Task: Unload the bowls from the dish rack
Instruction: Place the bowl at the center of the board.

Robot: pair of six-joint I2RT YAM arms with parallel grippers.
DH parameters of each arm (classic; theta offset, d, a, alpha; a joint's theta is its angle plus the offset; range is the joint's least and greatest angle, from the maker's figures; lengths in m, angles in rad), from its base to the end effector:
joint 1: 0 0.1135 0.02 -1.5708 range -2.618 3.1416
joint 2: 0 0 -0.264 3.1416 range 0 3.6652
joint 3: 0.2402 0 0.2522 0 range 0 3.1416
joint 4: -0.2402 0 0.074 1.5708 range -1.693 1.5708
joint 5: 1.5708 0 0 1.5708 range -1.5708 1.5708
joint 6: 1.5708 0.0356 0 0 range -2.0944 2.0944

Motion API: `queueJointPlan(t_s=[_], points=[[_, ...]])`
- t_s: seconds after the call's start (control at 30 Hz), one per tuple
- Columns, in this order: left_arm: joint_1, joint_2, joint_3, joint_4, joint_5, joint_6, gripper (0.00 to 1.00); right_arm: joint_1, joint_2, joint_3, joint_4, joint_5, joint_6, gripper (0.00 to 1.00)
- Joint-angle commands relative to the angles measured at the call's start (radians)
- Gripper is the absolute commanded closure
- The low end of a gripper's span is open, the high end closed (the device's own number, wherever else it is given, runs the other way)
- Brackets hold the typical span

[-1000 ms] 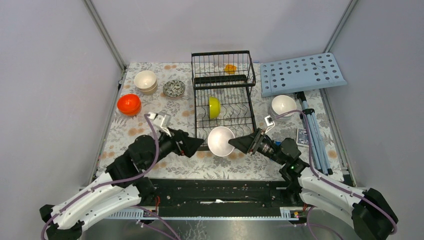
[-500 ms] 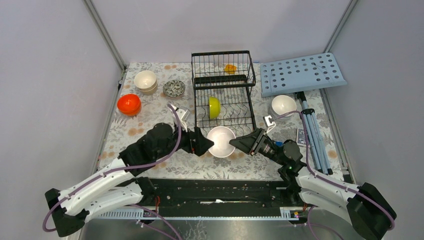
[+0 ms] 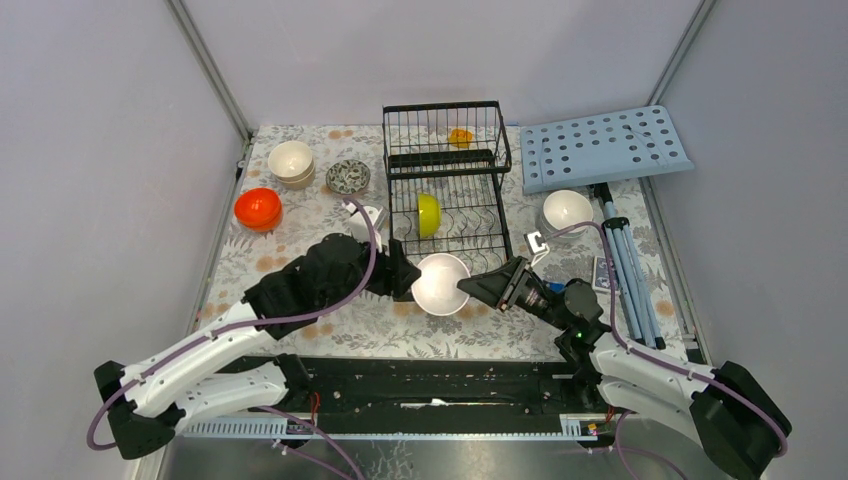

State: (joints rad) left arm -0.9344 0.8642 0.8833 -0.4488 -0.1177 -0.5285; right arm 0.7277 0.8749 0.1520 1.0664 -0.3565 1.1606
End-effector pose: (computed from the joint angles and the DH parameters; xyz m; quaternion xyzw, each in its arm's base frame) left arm 0.1173 -0.1518 0.3334 0.1382 0.8293 -0.3233 0.4343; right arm 0.1226 0.1258 0.2352 -0.0199 0.5846 0.7116 0.3891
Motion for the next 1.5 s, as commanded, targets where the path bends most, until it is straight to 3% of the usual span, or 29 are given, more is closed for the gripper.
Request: queueJointPlan(t_s=[0.0, 0.23, 0.47, 0.7, 1.03, 1.33, 1.47], points=[[-0.032, 0.026, 0.071, -0.054, -0.100, 0.001, 0.41, 0.010, 0.011, 0.015, 0.055, 0.008, 0.005, 0.77], [-0.105, 0.074, 0.109, -0.091, -0.182, 0.008, 0.46, 0.011, 0.012, 0.028, 0.023, 0.007, -0.006, 0.77], [-0.163, 0.131, 0.134, -0.113, -0.251, 0.009, 0.58, 0.010, 0.024, 0.035, 0.022, 0.004, -0.007, 0.78], [-0.178, 0.159, 0.138, -0.132, -0.286, 0.001, 0.60, 0.010, 0.030, 0.039, 0.020, -0.003, -0.009, 0.79], [-0.192, 0.185, 0.131, -0.124, -0.283, -0.005, 0.70, 0.010, 0.021, 0.030, 0.010, -0.002, -0.011, 0.80], [-0.202, 0.201, 0.117, -0.101, -0.265, -0.013, 0.85, 0.011, 0.016, 0.023, 0.009, -0.007, -0.009, 0.80], [-0.202, 0.196, 0.113, -0.094, -0.264, -0.013, 1.00, 0.012, 0.014, 0.018, 0.007, -0.010, -0.005, 0.76]])
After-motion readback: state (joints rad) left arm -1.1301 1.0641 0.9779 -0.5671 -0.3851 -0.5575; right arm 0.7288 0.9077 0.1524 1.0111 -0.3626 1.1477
